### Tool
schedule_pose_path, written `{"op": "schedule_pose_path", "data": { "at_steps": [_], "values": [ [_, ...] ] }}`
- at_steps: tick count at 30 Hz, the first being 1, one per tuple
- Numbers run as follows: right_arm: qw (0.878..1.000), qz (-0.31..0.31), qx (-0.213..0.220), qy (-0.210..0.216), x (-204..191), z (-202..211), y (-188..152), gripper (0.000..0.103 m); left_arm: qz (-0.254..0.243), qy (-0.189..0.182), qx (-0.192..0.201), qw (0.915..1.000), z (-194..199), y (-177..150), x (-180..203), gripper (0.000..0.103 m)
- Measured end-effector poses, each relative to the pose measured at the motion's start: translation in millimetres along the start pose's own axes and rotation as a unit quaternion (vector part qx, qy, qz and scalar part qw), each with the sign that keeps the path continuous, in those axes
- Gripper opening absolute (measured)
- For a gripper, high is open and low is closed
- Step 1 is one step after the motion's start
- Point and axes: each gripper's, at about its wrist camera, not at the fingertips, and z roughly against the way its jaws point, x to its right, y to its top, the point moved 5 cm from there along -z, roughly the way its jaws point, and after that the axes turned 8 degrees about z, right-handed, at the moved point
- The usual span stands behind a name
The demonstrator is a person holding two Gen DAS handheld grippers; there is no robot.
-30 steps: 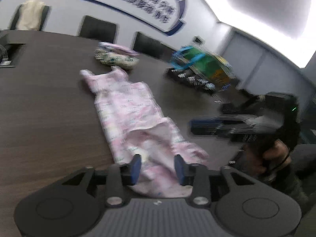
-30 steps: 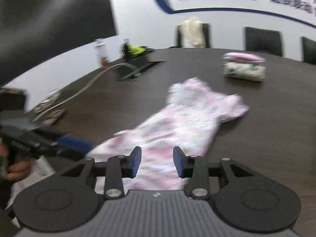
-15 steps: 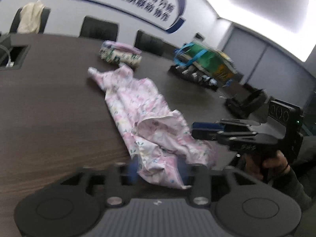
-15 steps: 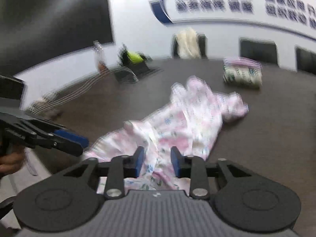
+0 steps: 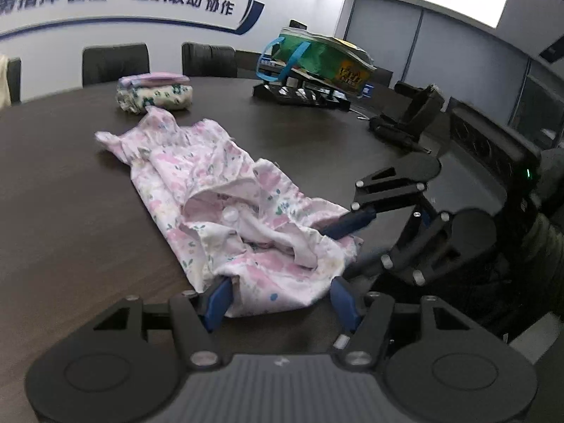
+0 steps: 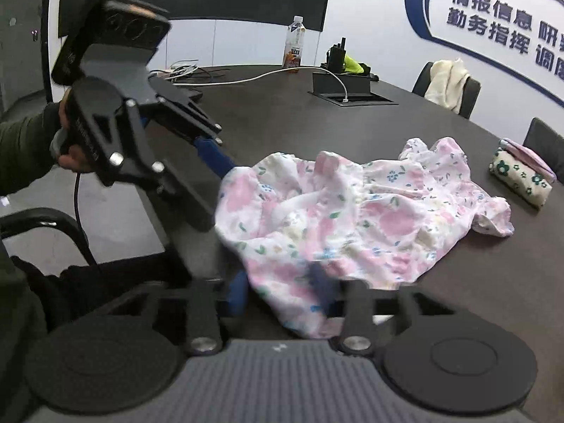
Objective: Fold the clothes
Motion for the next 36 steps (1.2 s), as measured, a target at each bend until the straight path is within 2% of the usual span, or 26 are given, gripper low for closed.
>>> {"op": "schedule_pose_path", "data": {
  "at_steps": [1, 2, 3, 6, 11, 14, 17, 18, 20, 21, 22, 23, 24, 25, 27, 30, 34, 36],
  "values": [
    [1.0, -0.009, 0.003, 0.01, 4, 0, 1, 0.011, -0.015, 0.011, 0.009, 0.9998, 1, 1, 2, 0.064],
    [1.0, -0.017, 0.008, 0.019, 7, 1, 3, 0.007, -0.032, 0.022, 0.018, 0.9991, 2, 1, 5, 0.067],
    [0.999, -0.02, 0.017, 0.03, 9, 6, 6, 0.007, -0.047, 0.034, 0.026, 0.998, 3, 2, 8, 0.073],
    [0.997, -0.031, 0.042, 0.057, 16, 20, 15, 0.007, -0.085, 0.067, 0.051, 0.9927, 3, 4, 18, 0.074],
    [0.993, -0.039, 0.065, 0.088, 23, 44, 24, 0.007, -0.1, 0.039, 0.11, 0.9881, 14, 3, 25, 0.074],
    [0.992, -0.043, 0.064, 0.103, 22, 52, 22, 0.007, -0.1, 0.033, 0.112, 0.9882, 10, 4, 26, 0.074],
    [0.993, -0.039, 0.055, 0.098, 19, 54, 19, 0.007, -0.117, 0.027, 0.1, 0.9878, -1, 6, 32, 0.074],
    [0.993, -0.042, 0.055, 0.099, 19, 55, 19, 0.007, -0.126, 0.019, 0.088, 0.9879, -5, 7, 35, 0.072],
    [0.992, -0.045, 0.061, 0.097, 19, 57, 20, 0.007, -0.132, 0.004, 0.057, 0.9895, -16, 8, 37, 0.051],
    [0.993, -0.046, 0.064, 0.09, 20, 58, 20, 0.007, -0.127, -0.002, 0.041, 0.9911, -21, 8, 35, 0.033],
    [0.994, -0.046, 0.066, 0.075, 21, 59, 20, 0.008, -0.121, -0.009, 0.025, 0.9923, -26, 8, 34, 0.022],
    [0.996, -0.045, 0.069, 0.046, 23, 57, 18, 0.012, -0.109, -0.017, 0.015, 0.9938, -30, 9, 31, 0.02],
    [0.996, -0.045, 0.072, 0.02, 26, 56, 16, 0.031, -0.093, -0.025, 0.009, 0.9953, -32, 10, 27, 0.019],
    [0.995, -0.051, 0.08, 0.001, 28, 57, 11, 0.057, -0.069, -0.034, 0.004, 0.997, -35, 13, 21, 0.016],
    [0.993, -0.068, 0.098, -0.017, 28, 60, 0, 0.079, -0.015, -0.054, -0.007, 0.9984, -36, 19, 9, 0.012],
    [0.991, -0.063, 0.115, -0.022, 14, 62, -14, 0.083, 0.05, -0.092, -0.017, 0.9944, -30, 23, -4, 0.008],
    [0.987, 0.021, 0.133, -0.086, -7, 53, -13, 0.083, 0.073, -0.124, -0.049, 0.9884, -25, 23, -5, 0.005],
    [0.984, 0.065, 0.134, -0.095, -14, 45, -11, 0.083, 0.077, -0.135, -0.063, 0.9858, -23, 22, -3, 0.005]
  ]
}}
